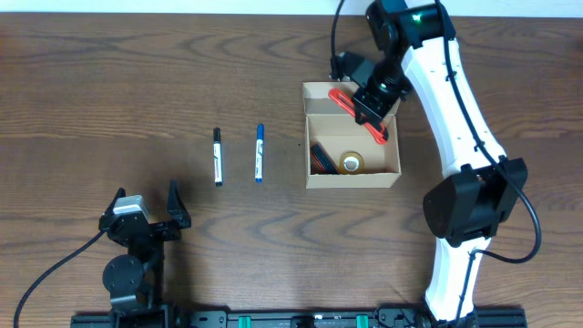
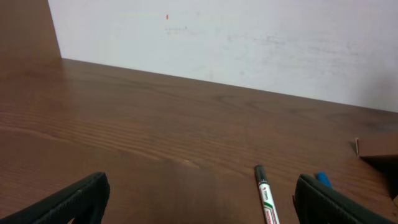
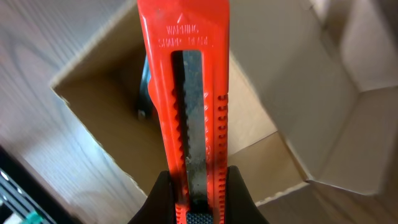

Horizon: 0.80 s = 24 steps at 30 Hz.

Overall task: Pack container
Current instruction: 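Lift the box cutter and carry it toward the box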

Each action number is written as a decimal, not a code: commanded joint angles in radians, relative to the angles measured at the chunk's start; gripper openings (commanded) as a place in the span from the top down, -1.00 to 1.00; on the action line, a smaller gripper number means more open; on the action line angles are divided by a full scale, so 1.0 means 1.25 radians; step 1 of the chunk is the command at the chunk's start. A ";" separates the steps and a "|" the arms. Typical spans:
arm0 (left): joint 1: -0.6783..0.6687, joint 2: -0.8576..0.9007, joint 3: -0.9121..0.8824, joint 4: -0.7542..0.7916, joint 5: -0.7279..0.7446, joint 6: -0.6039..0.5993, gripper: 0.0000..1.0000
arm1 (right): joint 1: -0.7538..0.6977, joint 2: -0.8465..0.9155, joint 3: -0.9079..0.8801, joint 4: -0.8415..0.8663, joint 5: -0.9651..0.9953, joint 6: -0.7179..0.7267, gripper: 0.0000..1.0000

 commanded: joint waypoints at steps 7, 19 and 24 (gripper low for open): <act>0.001 -0.006 -0.013 -0.030 0.007 0.003 -0.90 | -0.002 -0.017 -0.195 0.066 -0.007 -0.075 0.97; 0.001 -0.006 -0.013 -0.030 0.007 0.003 -0.91 | 0.021 -0.017 -0.298 0.156 -0.006 -0.074 0.97; 0.001 -0.006 -0.013 -0.030 0.007 0.003 -0.91 | 0.021 -0.017 -0.348 0.190 -0.006 -0.074 0.97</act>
